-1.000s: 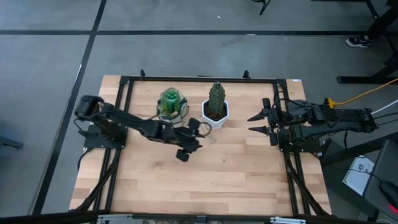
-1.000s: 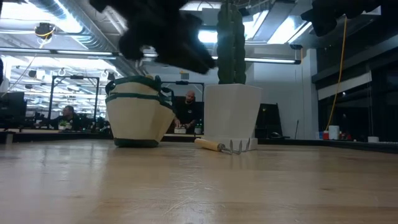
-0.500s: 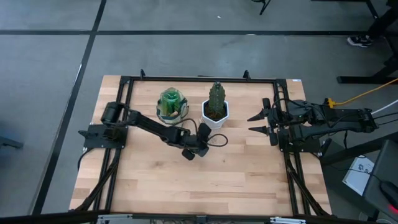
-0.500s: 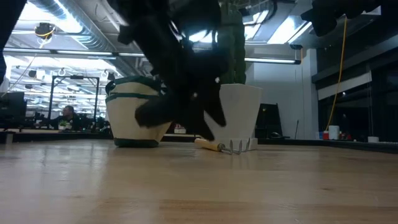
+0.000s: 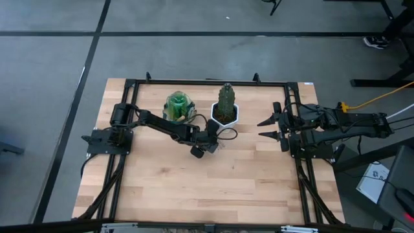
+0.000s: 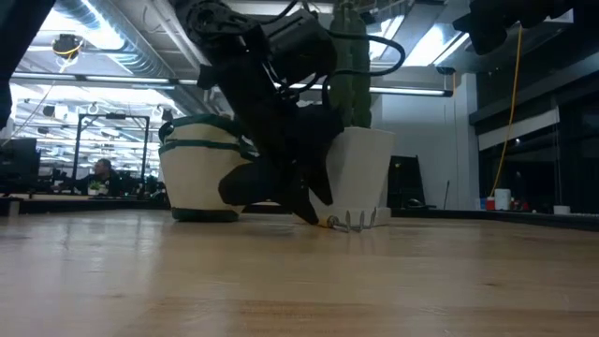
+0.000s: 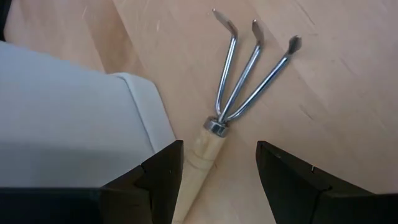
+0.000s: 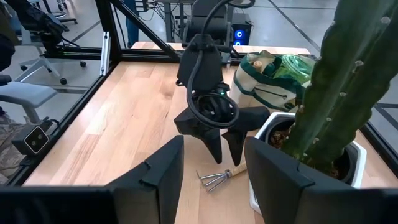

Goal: Pick & Place Garden tools in Gardening bag
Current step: Put the brown hand rake into the brown gardening bag

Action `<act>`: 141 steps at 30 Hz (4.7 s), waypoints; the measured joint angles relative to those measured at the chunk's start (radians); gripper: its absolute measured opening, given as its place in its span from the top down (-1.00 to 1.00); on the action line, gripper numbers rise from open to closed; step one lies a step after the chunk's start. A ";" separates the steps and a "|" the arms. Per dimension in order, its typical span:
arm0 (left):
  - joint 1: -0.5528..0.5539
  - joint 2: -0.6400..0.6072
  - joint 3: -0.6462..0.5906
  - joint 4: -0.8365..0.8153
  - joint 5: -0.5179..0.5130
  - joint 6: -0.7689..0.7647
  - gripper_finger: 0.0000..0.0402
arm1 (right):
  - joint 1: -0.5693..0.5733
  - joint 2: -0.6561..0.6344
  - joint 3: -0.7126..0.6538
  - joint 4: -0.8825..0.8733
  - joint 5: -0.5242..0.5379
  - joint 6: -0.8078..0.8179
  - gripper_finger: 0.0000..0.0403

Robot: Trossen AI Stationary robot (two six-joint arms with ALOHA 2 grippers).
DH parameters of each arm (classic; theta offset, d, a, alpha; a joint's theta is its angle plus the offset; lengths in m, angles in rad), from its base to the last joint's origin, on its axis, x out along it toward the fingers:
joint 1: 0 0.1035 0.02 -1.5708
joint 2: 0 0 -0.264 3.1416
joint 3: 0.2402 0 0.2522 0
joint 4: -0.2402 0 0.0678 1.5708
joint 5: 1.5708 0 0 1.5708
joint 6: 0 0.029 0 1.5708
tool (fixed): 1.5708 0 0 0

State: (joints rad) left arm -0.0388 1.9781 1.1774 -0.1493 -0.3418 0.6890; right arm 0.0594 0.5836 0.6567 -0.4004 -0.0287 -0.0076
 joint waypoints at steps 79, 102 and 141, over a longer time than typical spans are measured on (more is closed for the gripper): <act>0.060 -0.047 -0.006 -0.284 0.365 -0.175 0.58 | 0.000 0.000 0.000 0.000 0.000 0.000 0.15; -0.087 -0.259 -0.011 -0.275 0.320 -0.455 0.72 | 0.000 0.000 0.000 0.000 0.000 0.000 0.15; -0.223 -1.258 -0.681 0.490 0.086 -0.482 0.71 | 0.000 0.000 0.000 0.000 0.000 0.000 0.15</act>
State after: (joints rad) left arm -0.2621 0.7204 0.4969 0.3409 -0.2559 0.2074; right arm 0.0595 0.5838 0.6567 -0.4007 -0.0285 -0.0076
